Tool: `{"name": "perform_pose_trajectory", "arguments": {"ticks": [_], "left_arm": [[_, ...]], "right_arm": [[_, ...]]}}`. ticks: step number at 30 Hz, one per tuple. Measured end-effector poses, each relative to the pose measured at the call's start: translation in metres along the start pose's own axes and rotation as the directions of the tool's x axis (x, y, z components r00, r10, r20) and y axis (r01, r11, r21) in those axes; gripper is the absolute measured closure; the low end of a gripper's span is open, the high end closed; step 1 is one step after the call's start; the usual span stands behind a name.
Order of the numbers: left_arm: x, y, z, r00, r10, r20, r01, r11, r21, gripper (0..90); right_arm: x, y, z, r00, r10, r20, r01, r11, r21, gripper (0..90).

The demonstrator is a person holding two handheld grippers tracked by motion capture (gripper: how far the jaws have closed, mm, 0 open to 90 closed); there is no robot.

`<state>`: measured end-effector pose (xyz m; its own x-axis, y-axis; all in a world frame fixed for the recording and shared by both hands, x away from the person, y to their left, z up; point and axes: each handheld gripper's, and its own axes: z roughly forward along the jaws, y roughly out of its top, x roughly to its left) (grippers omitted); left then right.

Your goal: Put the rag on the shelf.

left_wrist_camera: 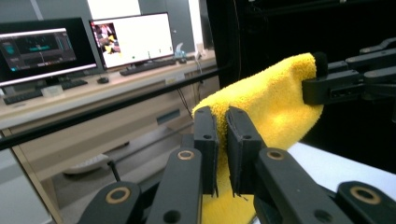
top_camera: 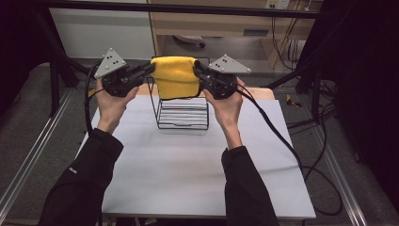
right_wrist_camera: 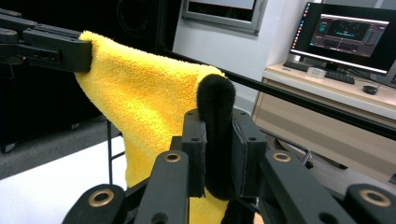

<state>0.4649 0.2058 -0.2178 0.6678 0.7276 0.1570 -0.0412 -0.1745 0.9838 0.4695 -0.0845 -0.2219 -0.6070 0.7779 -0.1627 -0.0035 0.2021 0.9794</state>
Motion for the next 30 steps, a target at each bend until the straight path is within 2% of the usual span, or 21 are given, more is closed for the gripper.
{"name": "perform_pose_trajectory", "arguments": {"ticks": [10, 21, 26, 30], "left_arm": [[-0.01, -0.014, -0.008, 0.9999, 0.007, 0.009, -0.007, 0.9989, 0.047, 81.4], [-0.009, -0.026, -0.006, 0.9996, -0.016, 0.025, 0.013, 0.9954, 0.095, 80.3], [-0.002, -0.015, -0.015, 0.995, -0.087, 0.048, 0.082, 0.9921, 0.094, 74.3], [0.004, -0.006, -0.016, 0.9875, -0.152, 0.041, 0.148, 0.9851, 0.087, 75.0]], "right_arm": [[0.006, -0.011, -0.005, 0.9987, -0.046, -0.022, 0.046, 0.998, 0.032, 77.5], [0.008, -0.026, -0.005, 0.9983, -0.046, -0.035, 0.048, 0.998, 0.045, 77.7], [0.008, -0.03, -0.006, 0.9982, -0.045, -0.04, 0.046, 0.998, 0.039, 77.7], [0.009, -0.032, -0.007, 0.9979, -0.05, -0.042, 0.052, 0.998, 0.04, 77.7]]}}
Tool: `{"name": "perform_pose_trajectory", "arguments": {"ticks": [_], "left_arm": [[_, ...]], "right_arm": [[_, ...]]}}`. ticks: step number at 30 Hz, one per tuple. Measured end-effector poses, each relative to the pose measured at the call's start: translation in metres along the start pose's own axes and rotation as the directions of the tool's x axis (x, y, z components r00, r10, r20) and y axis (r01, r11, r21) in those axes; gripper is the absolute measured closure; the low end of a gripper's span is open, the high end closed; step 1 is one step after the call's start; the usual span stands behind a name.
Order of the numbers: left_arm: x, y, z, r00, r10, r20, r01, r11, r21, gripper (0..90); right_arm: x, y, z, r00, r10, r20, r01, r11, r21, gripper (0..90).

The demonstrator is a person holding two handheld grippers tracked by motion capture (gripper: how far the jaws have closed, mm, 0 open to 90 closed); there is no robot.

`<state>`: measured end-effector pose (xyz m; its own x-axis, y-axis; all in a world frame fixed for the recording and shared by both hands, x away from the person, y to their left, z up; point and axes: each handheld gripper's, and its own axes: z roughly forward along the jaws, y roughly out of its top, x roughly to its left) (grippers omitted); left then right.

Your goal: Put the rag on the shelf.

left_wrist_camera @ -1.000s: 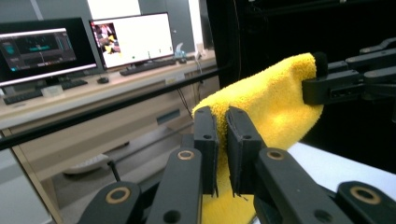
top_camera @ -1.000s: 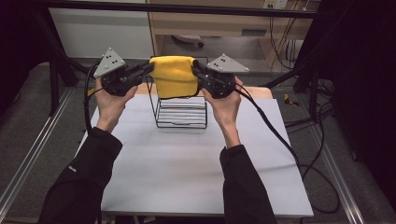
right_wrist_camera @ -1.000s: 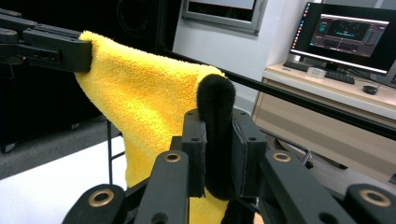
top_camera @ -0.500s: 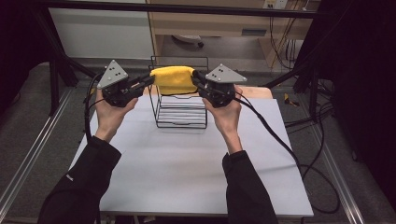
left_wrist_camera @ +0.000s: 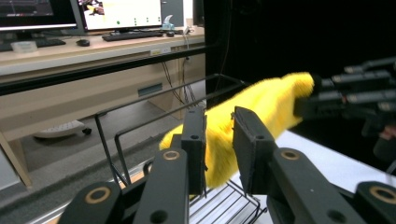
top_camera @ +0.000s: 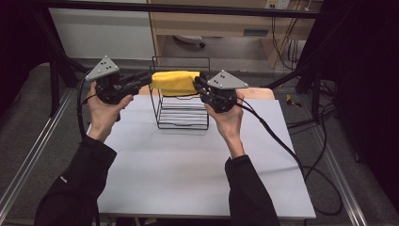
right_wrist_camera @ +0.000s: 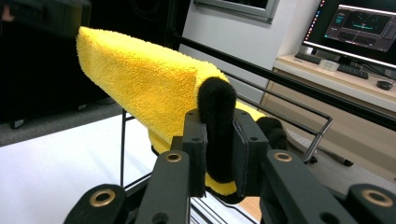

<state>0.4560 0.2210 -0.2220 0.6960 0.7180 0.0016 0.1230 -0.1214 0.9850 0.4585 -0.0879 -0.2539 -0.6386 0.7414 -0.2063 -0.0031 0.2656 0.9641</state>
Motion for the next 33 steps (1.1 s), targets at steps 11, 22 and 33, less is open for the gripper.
{"name": "perform_pose_trajectory", "arguments": {"ticks": [11, 22, 33], "left_arm": [[-0.005, -0.014, 0.026, 0.997, -0.053, 0.056, 0.045, 0.9885, 0.144, 90.0], [-0.011, -0.029, 0.038, 0.9998, -0.002, 0.021, -0.002, 0.985, 0.173, 90.0], [-0.011, -0.033, 0.039, 0.9996, 0.023, 0.017, -0.025, 0.987, 0.159, 90.0]], "right_arm": [[0.002, -0.006, -0.002, 0.9993, -0.029, -0.025, 0.03, 0.999, 0.019, 75.3], [0.001, -0.007, -0.009, 0.9975, -0.019, -0.068, 0.023, 0.998, 0.055, 62.5], [-0.004, 0.002, -0.015, 0.9959, 0.032, -0.085, -0.029, 0.999, 0.028, 50.7]]}}
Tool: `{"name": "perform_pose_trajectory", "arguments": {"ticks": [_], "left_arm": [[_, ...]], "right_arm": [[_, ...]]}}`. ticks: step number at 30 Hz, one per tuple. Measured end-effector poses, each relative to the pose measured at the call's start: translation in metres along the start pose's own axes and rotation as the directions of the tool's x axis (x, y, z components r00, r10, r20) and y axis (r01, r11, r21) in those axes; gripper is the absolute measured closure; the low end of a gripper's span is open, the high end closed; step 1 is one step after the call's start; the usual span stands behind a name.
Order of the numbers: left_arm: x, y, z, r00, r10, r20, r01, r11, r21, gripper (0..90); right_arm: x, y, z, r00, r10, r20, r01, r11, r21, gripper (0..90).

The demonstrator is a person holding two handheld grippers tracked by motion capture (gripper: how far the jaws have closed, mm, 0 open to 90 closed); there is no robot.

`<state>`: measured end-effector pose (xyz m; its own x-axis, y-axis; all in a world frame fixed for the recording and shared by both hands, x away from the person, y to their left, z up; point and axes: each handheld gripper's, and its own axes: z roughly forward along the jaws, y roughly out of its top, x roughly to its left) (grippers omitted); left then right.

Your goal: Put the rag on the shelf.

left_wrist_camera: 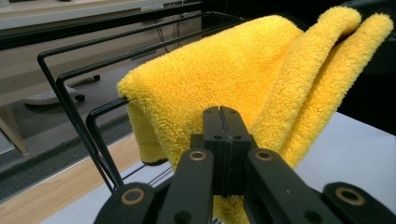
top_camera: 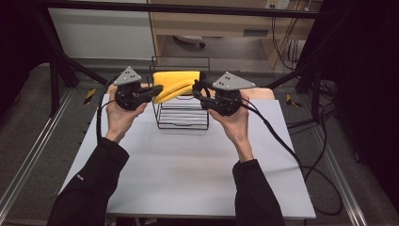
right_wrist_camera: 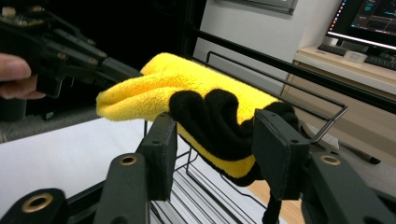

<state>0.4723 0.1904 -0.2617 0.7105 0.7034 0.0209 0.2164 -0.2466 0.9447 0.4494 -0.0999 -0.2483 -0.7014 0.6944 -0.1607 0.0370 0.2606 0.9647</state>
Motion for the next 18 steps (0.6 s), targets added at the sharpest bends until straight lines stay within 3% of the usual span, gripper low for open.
{"name": "perform_pose_trajectory", "arguments": {"ticks": [5, 8, 10, 13, 18], "left_arm": [[-0.001, -0.001, 0.002, 0.9998, 0.016, -0.008, -0.016, 0.9999, 0.006, 90.0], [-0.001, -0.004, 0.005, 0.9999, 0.012, -0.006, -0.012, 0.9999, 0.008, 90.0], [-0.002, -0.006, 0.007, 0.9998, 0.017, -0.007, -0.016, 0.9998, 0.014, 90.0], [-0.002, -0.01, 0.01, 0.9997, 0.024, -0.008, -0.024, 0.9994, 0.025, 90.0], [-0.002, -0.017, 0.013, 0.9994, 0.032, -0.011, -0.032, 0.9992, 0.023, 90.0]], "right_arm": [[0.001, 0.01, -0.001, 0.9995, 0.028, -0.016, -0.028, 0.999, -0.04, 43.9], [0.001, 0.017, -0.002, 0.9986, 0.049, -0.022, -0.05, 0.997, -0.06, 52.7], [0.001, 0.017, 0.003, 0.9973, 0.063, -0.037, -0.064, 0.997, -0.038, 65.9], [0.002, 0.007, 0.017, 0.9972, 0.07, -0.027, -0.069, 0.996, 0.048, 81.9], [-0.003, -0.018, 0.034, 0.9946, 0.104, 0.011, -0.104, 0.988, 0.118, 88.8]]}}
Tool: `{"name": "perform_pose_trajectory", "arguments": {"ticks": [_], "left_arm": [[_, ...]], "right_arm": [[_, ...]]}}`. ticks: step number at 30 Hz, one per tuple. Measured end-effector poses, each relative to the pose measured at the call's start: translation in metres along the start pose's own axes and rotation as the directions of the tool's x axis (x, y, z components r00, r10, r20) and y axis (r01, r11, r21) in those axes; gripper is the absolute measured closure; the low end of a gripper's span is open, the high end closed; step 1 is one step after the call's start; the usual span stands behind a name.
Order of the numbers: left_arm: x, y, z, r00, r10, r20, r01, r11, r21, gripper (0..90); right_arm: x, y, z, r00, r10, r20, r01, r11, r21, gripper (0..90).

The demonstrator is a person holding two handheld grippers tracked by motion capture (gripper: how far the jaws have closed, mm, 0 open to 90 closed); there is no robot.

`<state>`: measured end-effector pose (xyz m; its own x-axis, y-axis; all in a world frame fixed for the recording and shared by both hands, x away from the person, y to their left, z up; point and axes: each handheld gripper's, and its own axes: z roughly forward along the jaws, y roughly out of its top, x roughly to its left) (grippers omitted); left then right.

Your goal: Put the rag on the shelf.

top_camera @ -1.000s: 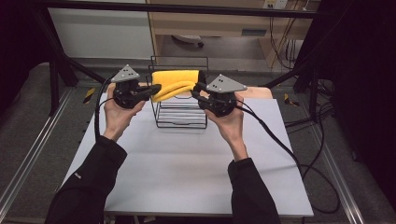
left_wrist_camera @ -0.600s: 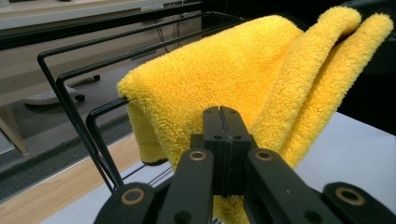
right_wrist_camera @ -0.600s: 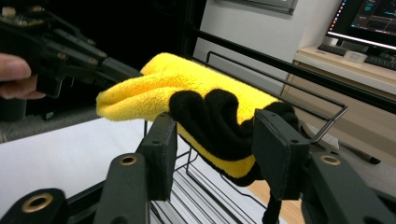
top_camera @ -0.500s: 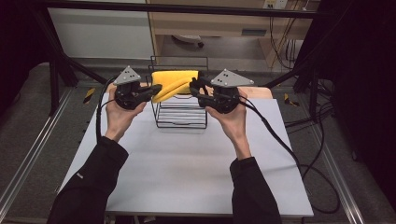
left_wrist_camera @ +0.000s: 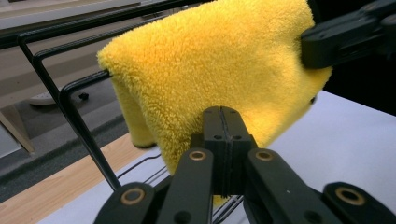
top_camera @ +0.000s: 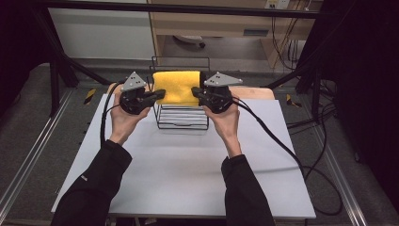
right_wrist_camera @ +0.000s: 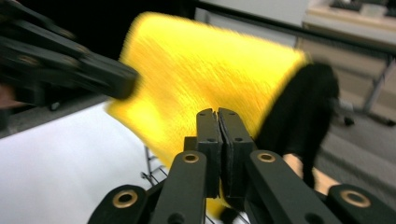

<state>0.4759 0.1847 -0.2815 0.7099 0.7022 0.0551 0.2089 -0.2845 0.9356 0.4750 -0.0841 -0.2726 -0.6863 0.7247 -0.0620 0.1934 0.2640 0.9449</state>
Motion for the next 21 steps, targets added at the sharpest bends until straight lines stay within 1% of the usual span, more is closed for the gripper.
{"name": "perform_pose_trajectory", "arguments": {"ticks": [2, 5, 8, 10, 12, 16, 18, 21], "left_arm": [[0.001, -0.002, 0.002, 1.0, 0.0, -0.006, 0.0, 1.0, 0.008, 90.0], [0.001, -0.006, 0.005, 0.9999, -0.009, -0.006, 0.009, 0.9998, 0.017, 90.0], [0.001, -0.007, 0.001, 0.9999, -0.015, 0.002, 0.015, 0.9999, 0.009, 90.0], [0.001, -0.009, -0.005, 0.9999, -0.014, 0.008, 0.014, 0.9999, 0.0, 89.6], [0.001, -0.011, -0.011, 0.9998, -0.017, 0.005, 0.017, 0.9998, 0.006, 85.6], [0.003, -0.02, -0.023, 0.9998, -0.021, 0.005, 0.021, 0.9993, 0.032, 75.0], [0.003, -0.027, -0.027, 0.9995, -0.028, 0.012, 0.027, 0.9982, 0.053, 68.3], [0.004, -0.039, -0.031, 0.9999, -0.015, 0.003, 0.015, 0.9956, 0.093, 58.4]], "right_arm": [[-0.005, -0.007, 0.004, 0.9997, 0.021, 0.012, -0.021, 1.0, 0.007, 88.7], [-0.007, -0.011, 0.006, 0.9997, 0.025, 0.007, -0.025, 1.0, 0.011, 87.4], [-0.003, -0.011, 0.001, 0.9997, 0.021, -0.01, -0.021, 1.0, -0.005, 83.4], [-0.002, -0.011, -0.007, 0.9994, 0.023, -0.025, -0.024, 0.999, -0.024, 78.3], [-0.003, -0.012, -0.017, 0.9984, 0.035, -0.044, -0.036, 0.999, -0.028, 72.1], [-0.006, -0.019, -0.033, 0.9967, 0.063, -0.053, -0.064, 0.998, -0.024, 57.5], [-0.008, -0.024, -0.039, 0.9966, 0.065, -0.05, -0.066, 0.998, -0.01, 51.7], [-0.012, -0.034, -0.047, 0.996, 0.079, -0.041, -0.078, 0.997, 0.012, 41.6]]}}
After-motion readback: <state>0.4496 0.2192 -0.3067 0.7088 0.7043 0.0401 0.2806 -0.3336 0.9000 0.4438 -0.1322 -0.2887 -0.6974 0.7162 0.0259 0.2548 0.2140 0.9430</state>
